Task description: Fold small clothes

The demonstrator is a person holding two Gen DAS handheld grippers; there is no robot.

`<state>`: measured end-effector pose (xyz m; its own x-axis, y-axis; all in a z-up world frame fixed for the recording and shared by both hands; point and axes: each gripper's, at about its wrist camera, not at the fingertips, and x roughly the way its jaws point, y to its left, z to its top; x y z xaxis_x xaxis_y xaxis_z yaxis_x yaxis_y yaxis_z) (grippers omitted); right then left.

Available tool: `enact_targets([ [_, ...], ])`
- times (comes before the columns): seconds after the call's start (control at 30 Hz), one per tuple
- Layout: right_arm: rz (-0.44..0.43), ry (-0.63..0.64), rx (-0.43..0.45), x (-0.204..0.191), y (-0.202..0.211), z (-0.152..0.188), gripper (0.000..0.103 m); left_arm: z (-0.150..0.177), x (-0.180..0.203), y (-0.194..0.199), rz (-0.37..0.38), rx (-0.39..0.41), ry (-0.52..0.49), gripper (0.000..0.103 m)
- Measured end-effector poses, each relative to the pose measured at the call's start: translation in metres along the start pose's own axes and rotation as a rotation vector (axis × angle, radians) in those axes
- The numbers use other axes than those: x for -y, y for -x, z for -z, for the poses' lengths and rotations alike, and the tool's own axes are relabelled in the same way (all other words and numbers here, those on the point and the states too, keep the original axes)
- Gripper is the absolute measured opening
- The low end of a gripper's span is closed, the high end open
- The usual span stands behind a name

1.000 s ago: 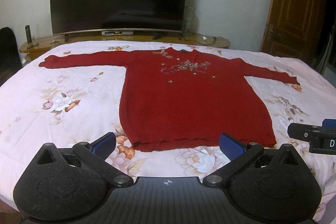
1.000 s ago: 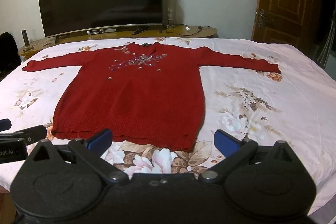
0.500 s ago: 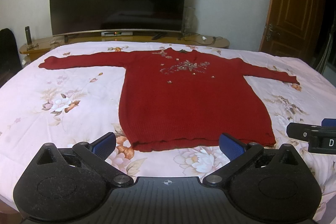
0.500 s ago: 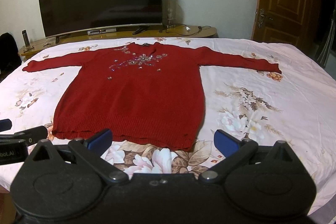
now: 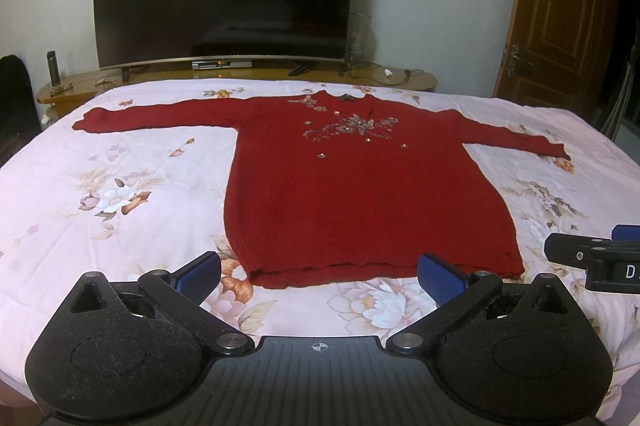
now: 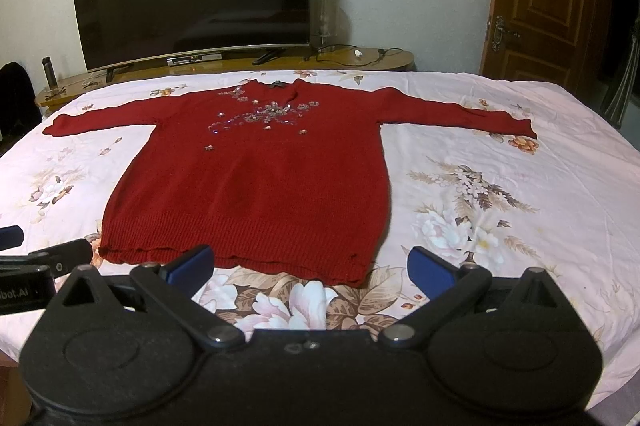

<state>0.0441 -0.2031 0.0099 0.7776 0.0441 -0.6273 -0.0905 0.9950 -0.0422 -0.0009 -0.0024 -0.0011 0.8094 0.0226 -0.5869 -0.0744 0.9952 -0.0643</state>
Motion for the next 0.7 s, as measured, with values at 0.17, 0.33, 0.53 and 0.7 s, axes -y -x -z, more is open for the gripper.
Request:
enact_targets([
  [0.17,0.000,0.000,0.000,-0.0003,0.0001,0.0001,0.102,0.0000,0.0005,-0.0002,0.002,-0.001,0.000,0.103],
  [0.33,0.000,0.001,-0.001,0.0001,-0.0004,-0.0001,0.102,0.0001,0.0001,0.0002,0.003,0.001,-0.001,0.103],
  [0.53,0.001,0.003,0.001,-0.0002,-0.0003,0.0000,0.102,0.0000,0.0003,0.0003,0.002,0.001,-0.001,0.103],
  [0.7,0.002,0.004,0.000,-0.0013,-0.0002,0.0003,0.102,-0.0003,-0.0015,-0.0011,0.005,-0.001,0.001,0.103],
])
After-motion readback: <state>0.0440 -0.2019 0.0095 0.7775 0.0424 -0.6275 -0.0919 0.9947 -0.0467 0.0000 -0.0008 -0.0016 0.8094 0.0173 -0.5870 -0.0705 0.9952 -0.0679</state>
